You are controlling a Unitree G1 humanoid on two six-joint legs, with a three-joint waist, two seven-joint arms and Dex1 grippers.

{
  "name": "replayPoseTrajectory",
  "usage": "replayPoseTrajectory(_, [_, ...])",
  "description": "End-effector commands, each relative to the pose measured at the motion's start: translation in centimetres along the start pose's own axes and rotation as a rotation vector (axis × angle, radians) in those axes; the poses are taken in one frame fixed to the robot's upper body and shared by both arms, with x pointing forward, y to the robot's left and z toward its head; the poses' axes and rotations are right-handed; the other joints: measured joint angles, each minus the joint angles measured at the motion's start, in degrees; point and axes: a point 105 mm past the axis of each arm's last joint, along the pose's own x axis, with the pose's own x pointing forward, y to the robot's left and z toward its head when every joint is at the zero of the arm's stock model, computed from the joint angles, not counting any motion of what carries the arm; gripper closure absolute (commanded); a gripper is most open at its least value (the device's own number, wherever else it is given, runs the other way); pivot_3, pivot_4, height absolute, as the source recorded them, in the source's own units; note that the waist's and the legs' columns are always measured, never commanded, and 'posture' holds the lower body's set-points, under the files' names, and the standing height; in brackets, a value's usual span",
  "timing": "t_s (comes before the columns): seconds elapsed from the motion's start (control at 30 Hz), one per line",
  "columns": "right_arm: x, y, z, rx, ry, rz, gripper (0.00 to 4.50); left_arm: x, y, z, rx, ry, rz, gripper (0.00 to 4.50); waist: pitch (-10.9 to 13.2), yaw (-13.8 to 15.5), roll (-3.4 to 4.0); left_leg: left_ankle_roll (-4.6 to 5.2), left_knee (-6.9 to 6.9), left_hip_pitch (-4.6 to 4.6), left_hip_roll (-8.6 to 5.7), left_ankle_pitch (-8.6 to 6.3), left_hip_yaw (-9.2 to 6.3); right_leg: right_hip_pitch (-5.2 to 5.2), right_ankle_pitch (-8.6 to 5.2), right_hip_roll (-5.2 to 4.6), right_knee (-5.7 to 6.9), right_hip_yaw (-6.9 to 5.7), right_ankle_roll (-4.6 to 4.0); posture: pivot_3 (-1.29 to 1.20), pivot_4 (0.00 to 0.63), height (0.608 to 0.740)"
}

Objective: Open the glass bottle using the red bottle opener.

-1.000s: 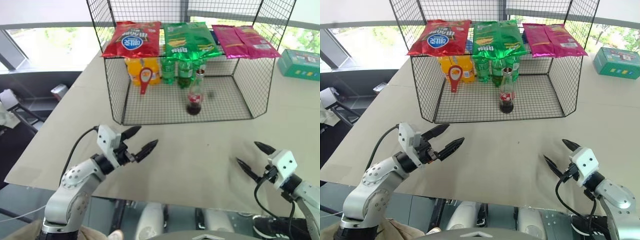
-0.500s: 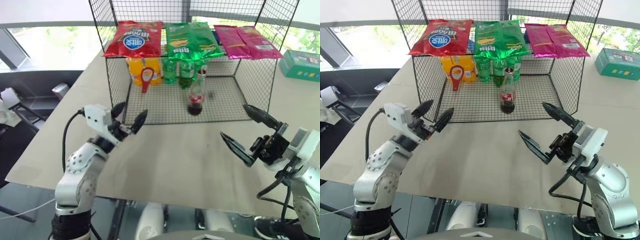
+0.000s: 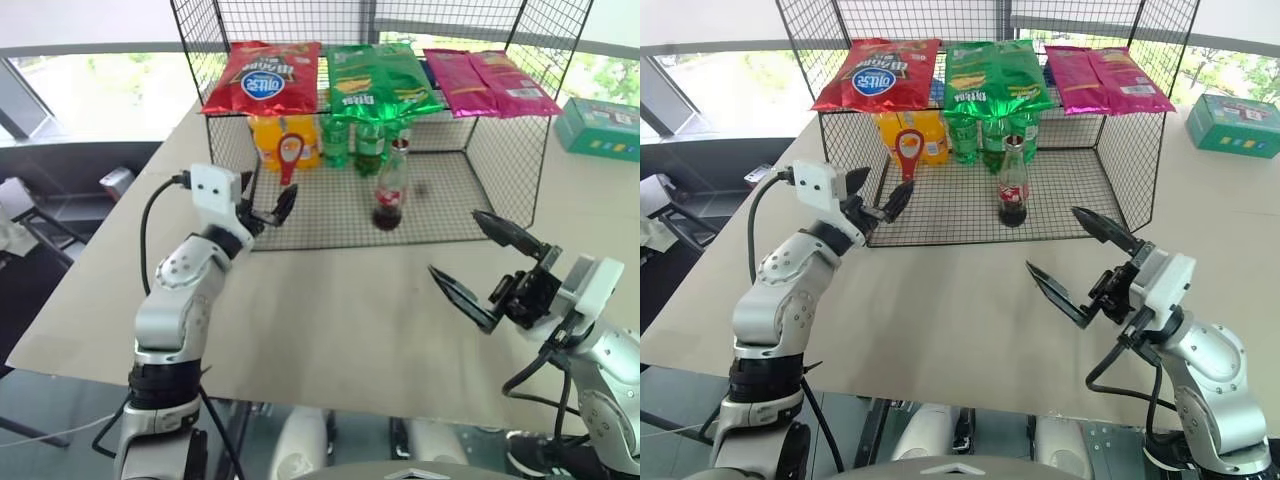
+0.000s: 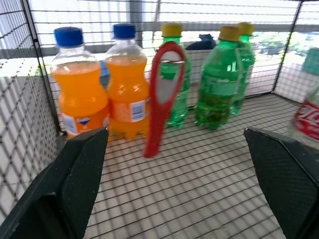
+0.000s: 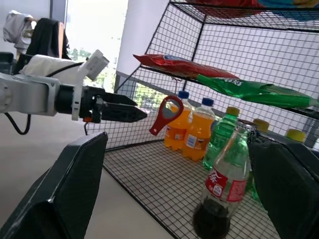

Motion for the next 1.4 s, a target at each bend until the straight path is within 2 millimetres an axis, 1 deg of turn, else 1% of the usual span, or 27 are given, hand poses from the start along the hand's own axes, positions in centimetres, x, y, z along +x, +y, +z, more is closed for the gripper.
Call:
replayPoseTrajectory(0.03, [0.7, 0.4, 0.9, -0.016, -0.038, 0.006, 0.0, 0.8, 1.0, 1.4, 0.043, -0.03, 0.036, 0.03, 0.0, 0.0, 0.0, 0.0, 0.0, 0.0, -0.01, 0.0, 0.0, 0.01, 0.0, -0.01, 0.0, 0.0, 0.0, 0.0, 0.15, 0.74])
replayPoseTrajectory(0.27, [1.3, 0.9, 1.3, -0.015, -0.047, -0.02, 0.0, 3.0, 1.0, 1.8, 0.056, -0.037, -0.003, 0.03, 0.0, 0.4, 0.0, -0.05, 0.02, 0.03, -0.02, 0.04, -0.04, 0.01, 0.0, 0.01, 0.11, -0.04, 0.0, 0.0, 0.15, 0.74])
replayPoseTrajectory(0.4, [1.2, 1.1, 1.4, -0.015, -0.042, -0.037, 0.0, 4.2, 0.9, 2.2, 0.061, -0.044, -0.032, 0.99, 0.0, 0.8, -0.01, -0.23, 0.04, 0.13, -0.04, 0.18, -0.12, 0.15, 0.0, 0.01, 0.23, -0.22, -0.01, 0.0, 0.15, 0.74])
replayPoseTrajectory(0.47, [1.1, 1.1, 1.3, -0.013, -0.038, -0.041, 0.0, 4.5, 0.8, 2.3, 0.067, -0.047, -0.047, 2.03, 0.0, 1.2, -0.03, -0.24, 0.05, 0.28, -0.02, 0.19, -0.15, 0.29, -0.13, 0.0, 0.26, -0.24, -0.21, 0.0, 0.15, 0.74])
replayPoseTrajectory(0.53, [1.1, 1.1, 1.2, -0.012, -0.035, -0.043, 0.0, 4.5, 0.6, 2.3, 0.068, -0.051, -0.056, 2.88, 0.0, 1.2, -0.04, -0.23, 0.05, 0.29, -0.02, 0.19, -0.17, 0.29, -0.13, -0.02, 0.25, -0.18, -0.22, 0.0, 0.15, 0.74])
replayPoseTrajectory(0.57, [1.0, 1.1, 1.2, -0.012, -0.033, -0.045, 0.0, 4.5, 0.5, 2.4, 0.071, -0.053, -0.06, 3.46, 0.0, 1.0, -0.04, -0.22, 0.05, 0.29, -0.02, 0.18, -0.12, 0.28, -0.12, -0.02, 0.23, -0.11, -0.22, 0.0, 0.15, 0.74])
replayPoseTrajectory(0.6, [1.0, 1.0, 1.2, -0.012, -0.032, -0.047, 0.0, 4.3, 0.4, 2.4, 0.075, -0.055, -0.065, 3.76, 0.0, 0.8, -0.04, -0.22, 0.04, 0.27, -0.02, 0.18, -0.09, 0.27, -0.1, -0.03, 0.2, -0.07, -0.19, 0.0, 0.15, 0.74])
replayPoseTrajectory(0.63, [1.0, 1.0, 1.2, -0.013, -0.032, -0.048, 0.0, 4.2, 0.3, 2.5, 0.083, -0.059, -0.069, 3.76, 0.0, 0.6, -0.04, -0.22, 0.03, 0.21, -0.02, 0.17, -0.08, 0.24, 0.0, -0.03, 0.16, -0.05, -0.01, 0.0, 0.15, 0.74])
replayPoseTrajectory(0.7, [1.0, 1.0, 1.2, -0.012, -0.032, -0.047, 0.0, 3.9, -0.1, 2.7, 0.077, -0.078, -0.1, 3.76, 0.0, 0.6, -0.04, -0.23, 0.03, -0.06, -0.03, 0.18, -0.13, 0.03, 0.0, -0.03, 0.1, -0.1, 0.0, 0.0, 0.15, 0.74])
replayPoseTrajectory(0.8, [1.0, 0.9, 1.2, -0.012, -0.031, -0.047, 0.0, 3.4, -0.3, 3.0, 0.062, -0.093, -0.112, 3.76, 0.0, 0.5, -0.05, -0.27, 0.03, -0.1, -0.03, 0.2, -0.14, 0.01, 0.0, -0.04, 0.06, -0.13, 0.0, 0.0, 0.15, 0.74])
replayPoseTrajectory(0.83, [1.0, 0.9, 1.2, -0.012, -0.03, -0.046, 0.0, 3.3, -0.2, 3.0, 0.067, -0.087, -0.102, 3.5, 0.0, 0.4, -0.06, -0.26, 0.03, -0.11, -0.03, 0.19, -0.14, 0.01, 0.0, -0.04, 0.06, -0.13, 0.01, 0.0, 0.15, 0.74])
replayPoseTrajectory(0.87, [1.1, 0.8, 1.1, -0.012, -0.03, -0.046, 0.0, 3.2, -0.1, 2.8, 0.071, -0.081, -0.096, 3.36, 0.0, 0.2, -0.07, -0.24, 0.03, -0.11, -0.02, 0.18, -0.14, 0.01, 0.0, -0.04, 0.05, -0.13, 0.01, 0.0, 0.15, 0.74])
replayPoseTrajectory(0.9, [1.1, 0.8, 1.1, -0.012, -0.03, -0.045, 0.0, 3.1, -0.1, 2.7, 0.07, -0.075, -0.095, 3.01, 0.0, 0.1, -0.07, -0.22, 0.03, -0.1, -0.03, 0.17, -0.14, 0.01, 0.0, -0.04, 0.04, -0.13, 0.01, 0.0, 0.15, 0.74])
replayPoseTrajectory(1.0, [1.2, 0.7, 1.1, -0.013, -0.029, -0.041, 0.0, 3.3, -0.3, 2.5, 0.072, -0.065, -0.092, 1.66, 0.0, 0.0, -0.07, -0.21, 0.02, -0.07, -0.02, 0.17, -0.14, 0.01, 0.0, -0.02, 0.06, -0.12, 0.01, 0.0, 0.15, 0.74])
replayPoseTrajectory(1.03, [1.3, 0.7, 1.1, -0.013, -0.028, -0.04, 0.0, 3.4, -0.3, 2.5, 0.08, -0.062, -0.088, 1.27, 0.0, 0.0, -0.07, -0.21, 0.02, -0.06, -0.02, 0.17, -0.14, 0.01, 0.0, -0.02, 0.07, -0.12, 0.01, 0.0, 0.15, 0.74])
replayPoseTrajectory(1.17, [1.3, 0.7, 1.1, -0.014, -0.027, -0.038, 0.0, 3.9, 0.1, 2.3, 0.099, -0.05, -0.077, 1.27, 0.0, 0.0, -0.07, -0.21, 0.03, -0.04, -0.02, 0.17, -0.14, 0.01, 0.01, -0.01, 0.1, -0.12, 0.01, 0.0, 0.15, 0.74])
replayPoseTrajectory(1.4, [1.5, 0.8, 1.0, -0.011, -0.027, -0.039, 0.0, 5.5, 0.4, 1.9, 0.103, -0.035, -0.084, 1.27, 0.0, 0.0, -0.09, -0.21, 0.03, -0.07, -0.05, 0.17, -0.13, 0.01, 0.01, -0.01, 0.07, -0.12, 0.01, 0.0, 0.15, 0.74])
